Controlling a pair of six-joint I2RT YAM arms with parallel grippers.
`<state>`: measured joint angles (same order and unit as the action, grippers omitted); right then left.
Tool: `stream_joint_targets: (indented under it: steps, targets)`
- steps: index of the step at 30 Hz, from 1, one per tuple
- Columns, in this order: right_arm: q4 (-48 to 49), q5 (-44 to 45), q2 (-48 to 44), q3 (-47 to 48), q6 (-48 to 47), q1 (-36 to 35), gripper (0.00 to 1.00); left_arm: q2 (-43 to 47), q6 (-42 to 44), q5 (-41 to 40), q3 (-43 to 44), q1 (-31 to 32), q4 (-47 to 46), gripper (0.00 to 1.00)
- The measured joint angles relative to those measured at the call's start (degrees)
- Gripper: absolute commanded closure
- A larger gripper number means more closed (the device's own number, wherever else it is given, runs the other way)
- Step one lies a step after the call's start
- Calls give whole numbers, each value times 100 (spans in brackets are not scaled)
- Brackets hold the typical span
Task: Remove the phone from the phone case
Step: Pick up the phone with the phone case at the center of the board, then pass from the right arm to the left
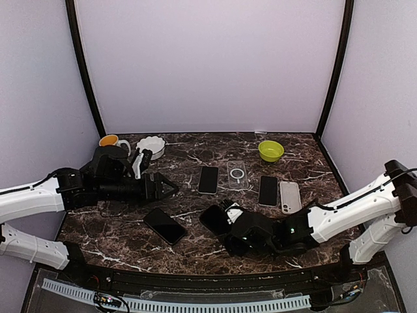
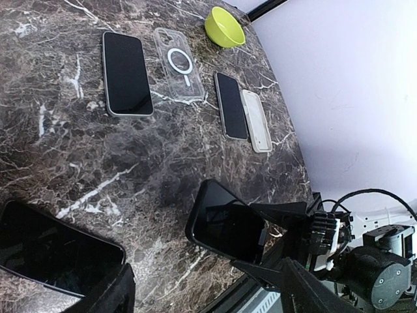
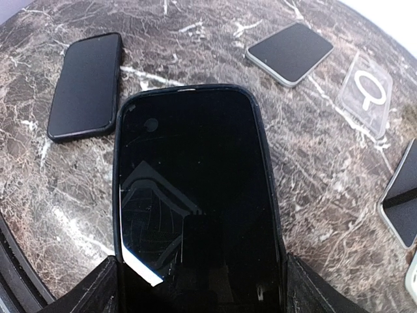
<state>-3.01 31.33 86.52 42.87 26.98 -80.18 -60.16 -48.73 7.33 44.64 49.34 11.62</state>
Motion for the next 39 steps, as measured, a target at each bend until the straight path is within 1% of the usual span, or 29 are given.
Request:
stream_joint_targets:
  steps: [4,12,14,16,17,18,19,20,21,22,24,25,26,27,28,29,30,31,32,36,39]
  targets:
    - [48,94,-166,116,-321,0,63,-146,-170,308,-160,0,-398,29]
    - [396,120,-452,592,-922,0,62,-479,-184,1012,-197,0,-1163,31]
    - [487,103,-463,717,-1025,0,62,-577,-162,1222,-199,0,-1408,33]
    - [566,59,-470,769,-1073,0,62,-678,-138,1377,-199,0,-1587,38]
    - [603,31,-470,787,-1091,0,62,-739,-120,1462,-195,0,-1663,46]
    - [629,2,-470,793,-1110,0,62,-807,-109,1528,-195,0,-1729,49]
    - [645,-22,-470,802,-1130,0,62,-855,-103,1602,-195,0,-1784,56]
    - [647,-48,-470,813,-1150,0,62,-909,-92,1661,-195,0,-1840,60]
    - [649,-57,-470,815,-1158,0,62,-949,-98,1746,-195,-2,-1915,69]
    - [647,-61,-470,822,-1169,0,62,-973,-94,1810,-195,-2,-1985,73]
    - [647,-68,-470,837,-1178,0,62,-975,-94,1902,-192,0,-2124,93]
    - [649,-57,-470,850,-1176,0,62,-973,-151,1910,-192,-11,-2159,97]
    - [623,-59,-470,866,-1187,0,57,-973,-186,1998,-195,-39,-2262,100]
    - [629,-55,-466,863,-1191,7,48,-964,-157,2033,-160,-31,-2341,100]
    - [616,-66,-492,866,-1217,11,36,-940,-144,2015,-157,-22,-2354,100]
    - [619,-66,-518,866,-1220,9,19,-929,-164,2033,-160,-22,-2369,100]
    - [632,-66,-533,866,-1237,9,6,-922,-184,2041,-160,-22,-2380,100]
    - [638,-72,-542,868,-1259,9,2,-914,-195,2041,-160,-22,-2385,100]
    - [643,-70,-542,872,-1235,11,1,-907,-201,2041,-160,-22,-2389,100]
    - [647,-81,-599,1032,-1215,42,1,-822,-111,1932,-173,-22,-2208,100]
    - [601,-227,-872,1067,-1231,181,1,-608,114,1753,-168,-22,-1895,100]
